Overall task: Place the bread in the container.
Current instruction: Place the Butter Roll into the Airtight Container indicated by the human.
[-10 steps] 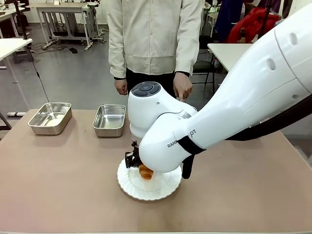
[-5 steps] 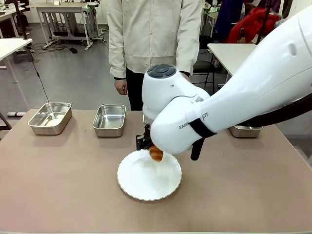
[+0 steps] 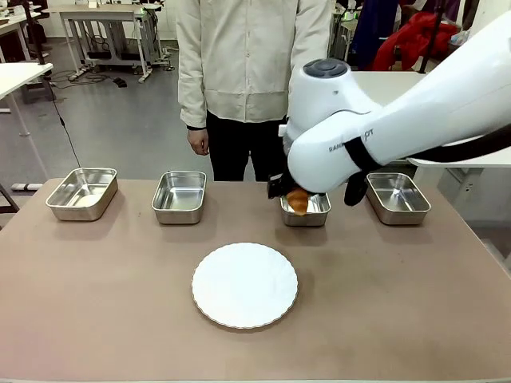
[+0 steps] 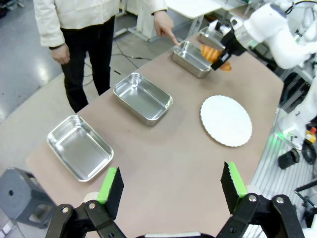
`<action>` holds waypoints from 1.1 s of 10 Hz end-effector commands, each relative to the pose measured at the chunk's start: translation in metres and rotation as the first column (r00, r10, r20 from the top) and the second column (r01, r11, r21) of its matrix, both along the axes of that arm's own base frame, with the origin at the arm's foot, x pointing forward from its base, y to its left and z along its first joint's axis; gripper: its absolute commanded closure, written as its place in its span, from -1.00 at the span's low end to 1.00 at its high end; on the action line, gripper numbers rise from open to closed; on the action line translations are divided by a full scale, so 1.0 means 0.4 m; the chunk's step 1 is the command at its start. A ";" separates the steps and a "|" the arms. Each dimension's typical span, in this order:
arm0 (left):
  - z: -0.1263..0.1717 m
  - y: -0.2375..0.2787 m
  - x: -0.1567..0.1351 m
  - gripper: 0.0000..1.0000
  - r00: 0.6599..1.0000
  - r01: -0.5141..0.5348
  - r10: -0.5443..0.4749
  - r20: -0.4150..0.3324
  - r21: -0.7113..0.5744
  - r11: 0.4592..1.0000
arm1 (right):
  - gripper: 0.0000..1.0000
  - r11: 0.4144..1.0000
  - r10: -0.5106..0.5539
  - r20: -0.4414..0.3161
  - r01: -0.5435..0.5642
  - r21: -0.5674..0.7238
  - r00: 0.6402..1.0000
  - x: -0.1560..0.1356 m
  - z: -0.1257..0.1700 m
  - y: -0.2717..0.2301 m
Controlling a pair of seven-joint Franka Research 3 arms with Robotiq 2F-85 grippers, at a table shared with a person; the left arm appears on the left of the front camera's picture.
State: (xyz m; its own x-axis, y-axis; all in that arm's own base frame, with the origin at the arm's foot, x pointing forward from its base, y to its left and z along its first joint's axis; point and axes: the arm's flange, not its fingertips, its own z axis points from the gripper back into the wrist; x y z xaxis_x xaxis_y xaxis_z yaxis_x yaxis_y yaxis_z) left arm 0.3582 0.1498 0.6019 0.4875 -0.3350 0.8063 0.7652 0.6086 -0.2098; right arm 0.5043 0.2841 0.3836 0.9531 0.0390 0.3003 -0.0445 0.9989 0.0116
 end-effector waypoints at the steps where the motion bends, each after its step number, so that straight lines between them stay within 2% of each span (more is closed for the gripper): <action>1: 0.003 -0.002 -0.003 -1.00 1.000 0.014 -0.014 0.016 -0.010 1.000 | 0.50 0.999 0.042 -0.033 -0.042 0.020 0.999 0.081 -0.007 -0.017; 4: 0.003 -0.002 -0.003 -1.00 1.000 0.014 -0.014 0.016 -0.010 1.000 | 0.50 0.998 0.056 -0.050 -0.054 0.045 0.997 0.165 -0.041 -0.054; 5: 0.003 -0.002 -0.003 -1.00 1.000 0.014 -0.014 0.016 -0.010 1.000 | -0.65 0.997 0.083 -0.024 -0.083 0.002 0.996 0.168 -0.057 -0.059; 6: 0.003 -0.002 -0.003 -1.00 1.000 0.014 -0.014 0.016 -0.010 1.000 | -0.67 0.997 0.083 -0.011 -0.083 0.001 0.996 0.169 -0.059 -0.061; 7: 0.003 -0.002 -0.003 -1.00 1.000 0.014 -0.014 0.016 -0.010 1.000 | -1.00 0.998 0.069 -0.002 -0.069 0.000 0.998 0.170 -0.056 -0.066; 11: 0.003 -0.002 -0.003 -1.00 1.000 0.014 -0.014 0.016 -0.010 1.000 | -1.00 0.998 0.057 0.039 -0.056 -0.012 0.998 0.166 -0.019 -0.073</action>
